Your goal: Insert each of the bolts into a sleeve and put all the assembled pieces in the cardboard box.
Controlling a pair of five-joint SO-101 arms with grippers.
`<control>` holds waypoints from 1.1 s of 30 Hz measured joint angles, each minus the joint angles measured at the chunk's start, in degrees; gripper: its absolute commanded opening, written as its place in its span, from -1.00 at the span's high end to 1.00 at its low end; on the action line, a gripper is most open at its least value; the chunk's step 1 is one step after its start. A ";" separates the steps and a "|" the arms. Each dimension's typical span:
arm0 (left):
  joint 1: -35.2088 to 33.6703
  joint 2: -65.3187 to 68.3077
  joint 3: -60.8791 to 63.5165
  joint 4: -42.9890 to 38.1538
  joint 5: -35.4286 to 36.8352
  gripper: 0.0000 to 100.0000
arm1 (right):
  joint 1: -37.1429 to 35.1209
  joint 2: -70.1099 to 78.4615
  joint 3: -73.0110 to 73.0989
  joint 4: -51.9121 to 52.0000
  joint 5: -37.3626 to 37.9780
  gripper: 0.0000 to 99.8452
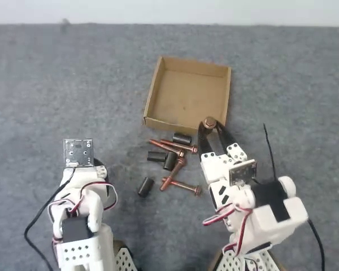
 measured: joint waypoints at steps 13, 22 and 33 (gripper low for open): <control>0.00 0.00 0.00 0.18 -0.09 0.98 | 0.18 -24.97 -4.66 30.42 0.00 0.99; 0.00 0.00 0.00 0.18 -0.09 0.98 | 0.18 -46.86 -18.11 78.51 0.00 0.99; 0.00 0.00 0.00 0.18 -0.09 0.98 | 5.98 -42.90 -47.47 115.25 0.00 0.99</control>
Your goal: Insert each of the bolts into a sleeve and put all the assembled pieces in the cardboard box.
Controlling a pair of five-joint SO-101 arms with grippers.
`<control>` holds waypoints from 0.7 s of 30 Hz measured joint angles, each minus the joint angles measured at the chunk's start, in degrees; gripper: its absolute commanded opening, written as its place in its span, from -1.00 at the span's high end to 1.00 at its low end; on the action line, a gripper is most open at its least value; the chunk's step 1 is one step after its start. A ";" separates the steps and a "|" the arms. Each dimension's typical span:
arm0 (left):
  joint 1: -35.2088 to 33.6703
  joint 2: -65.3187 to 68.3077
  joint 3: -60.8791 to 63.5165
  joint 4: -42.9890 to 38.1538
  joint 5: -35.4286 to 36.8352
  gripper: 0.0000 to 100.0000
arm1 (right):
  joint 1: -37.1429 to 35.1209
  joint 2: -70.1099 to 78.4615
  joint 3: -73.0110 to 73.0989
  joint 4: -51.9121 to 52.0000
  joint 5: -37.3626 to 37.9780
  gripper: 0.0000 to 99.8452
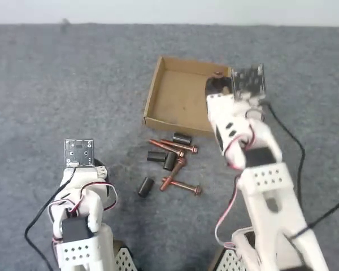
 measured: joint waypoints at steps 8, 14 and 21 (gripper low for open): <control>0.00 0.00 0.00 0.00 0.00 0.98 | 0.53 16.09 -20.48 21.71 0.00 0.99; 0.00 0.00 0.00 0.00 0.00 0.98 | 0.62 27.08 -31.12 28.66 0.00 0.99; 0.00 0.00 0.00 0.00 0.00 0.98 | 0.62 37.80 -39.03 31.47 0.00 0.99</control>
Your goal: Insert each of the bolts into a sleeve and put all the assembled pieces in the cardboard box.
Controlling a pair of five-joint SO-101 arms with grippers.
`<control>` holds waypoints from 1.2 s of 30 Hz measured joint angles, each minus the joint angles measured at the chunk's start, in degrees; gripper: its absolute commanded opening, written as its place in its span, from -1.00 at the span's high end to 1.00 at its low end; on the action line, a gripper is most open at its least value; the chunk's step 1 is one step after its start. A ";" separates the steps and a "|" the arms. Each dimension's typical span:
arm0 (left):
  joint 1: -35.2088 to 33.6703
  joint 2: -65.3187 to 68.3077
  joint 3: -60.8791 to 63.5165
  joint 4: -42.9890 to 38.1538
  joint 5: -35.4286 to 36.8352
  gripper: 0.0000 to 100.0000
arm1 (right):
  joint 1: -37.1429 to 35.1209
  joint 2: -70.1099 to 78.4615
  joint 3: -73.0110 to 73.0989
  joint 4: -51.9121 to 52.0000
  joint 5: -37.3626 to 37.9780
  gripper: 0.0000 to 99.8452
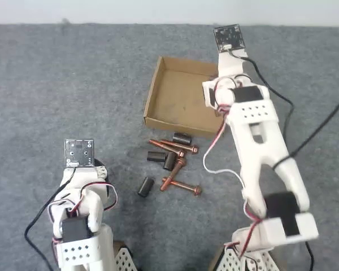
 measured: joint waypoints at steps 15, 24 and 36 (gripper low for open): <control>-1.67 0.00 0.00 0.00 -2.11 0.98 | 0.00 21.54 -21.63 12.13 -4.57 0.99; -1.67 0.00 0.00 0.00 -2.46 0.98 | 0.00 31.21 -28.04 12.48 -4.66 0.99; -1.67 0.00 0.00 0.00 -2.46 0.98 | 0.00 34.90 -30.86 13.19 -4.66 0.78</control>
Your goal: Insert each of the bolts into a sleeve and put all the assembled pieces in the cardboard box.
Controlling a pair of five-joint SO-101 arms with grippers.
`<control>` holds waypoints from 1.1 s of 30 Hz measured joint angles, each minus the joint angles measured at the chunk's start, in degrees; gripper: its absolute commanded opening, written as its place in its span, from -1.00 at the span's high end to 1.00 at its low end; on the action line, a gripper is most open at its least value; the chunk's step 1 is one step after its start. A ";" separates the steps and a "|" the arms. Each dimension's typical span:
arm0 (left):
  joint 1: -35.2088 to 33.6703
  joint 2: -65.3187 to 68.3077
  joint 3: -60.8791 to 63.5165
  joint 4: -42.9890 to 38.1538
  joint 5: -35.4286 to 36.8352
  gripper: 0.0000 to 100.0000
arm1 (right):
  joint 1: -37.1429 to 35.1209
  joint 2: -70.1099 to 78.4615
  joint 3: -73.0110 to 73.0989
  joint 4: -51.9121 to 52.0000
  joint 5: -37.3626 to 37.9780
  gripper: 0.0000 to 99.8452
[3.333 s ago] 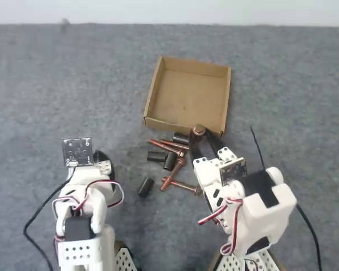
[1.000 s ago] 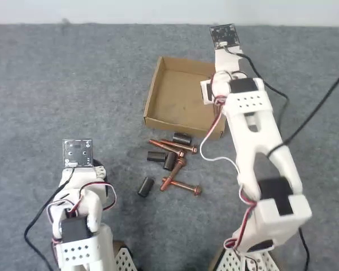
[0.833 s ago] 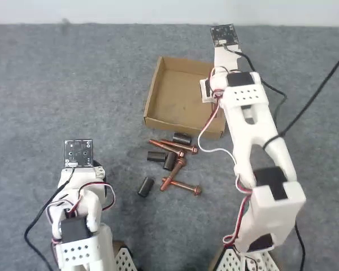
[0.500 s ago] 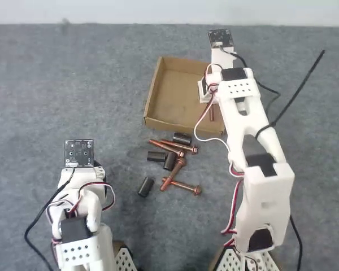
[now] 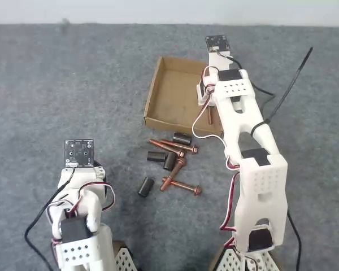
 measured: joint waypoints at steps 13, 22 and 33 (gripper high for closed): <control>0.00 0.00 0.00 0.00 0.00 0.98 | 0.09 -2.37 -1.85 7.65 0.00 0.95; 0.00 0.00 0.00 0.00 0.00 0.98 | -4.57 -15.38 -1.85 20.40 -1.41 0.99; -3.08 0.00 0.00 0.00 0.00 0.98 | -17.49 -22.59 -1.32 38.07 -9.14 0.99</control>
